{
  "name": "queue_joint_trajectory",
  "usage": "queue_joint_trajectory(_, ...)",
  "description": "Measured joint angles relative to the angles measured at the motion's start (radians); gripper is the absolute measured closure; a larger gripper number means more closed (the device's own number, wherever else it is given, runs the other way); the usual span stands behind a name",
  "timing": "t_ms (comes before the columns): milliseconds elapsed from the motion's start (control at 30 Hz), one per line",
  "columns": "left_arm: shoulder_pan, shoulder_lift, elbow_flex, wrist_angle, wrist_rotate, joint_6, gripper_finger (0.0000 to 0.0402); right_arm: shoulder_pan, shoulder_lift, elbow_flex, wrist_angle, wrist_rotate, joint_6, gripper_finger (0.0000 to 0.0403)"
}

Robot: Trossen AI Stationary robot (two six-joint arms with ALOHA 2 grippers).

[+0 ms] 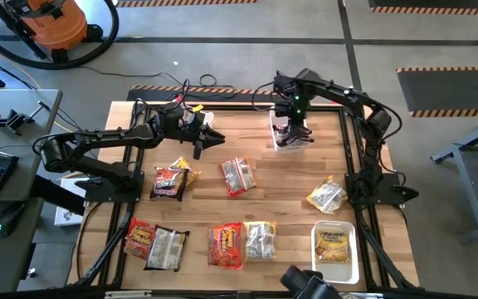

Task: Sort Maruchan noodles
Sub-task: Put the black noodle pack into the top right white bin

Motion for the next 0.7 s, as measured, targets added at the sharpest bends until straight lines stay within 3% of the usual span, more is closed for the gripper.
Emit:
queue_joint_trajectory(567,0.0,0.0,0.0,-0.003,0.0,0.011,0.0323,0.001,0.099,0.0,-0.045,-0.018,0.002,0.0402)
queue_joint_trajectory(700,0.0,0.0,0.0,-0.003,0.0,0.012,0.0323,0.002,0.099,0.0,-0.049,-0.016,0.036,0.0383)
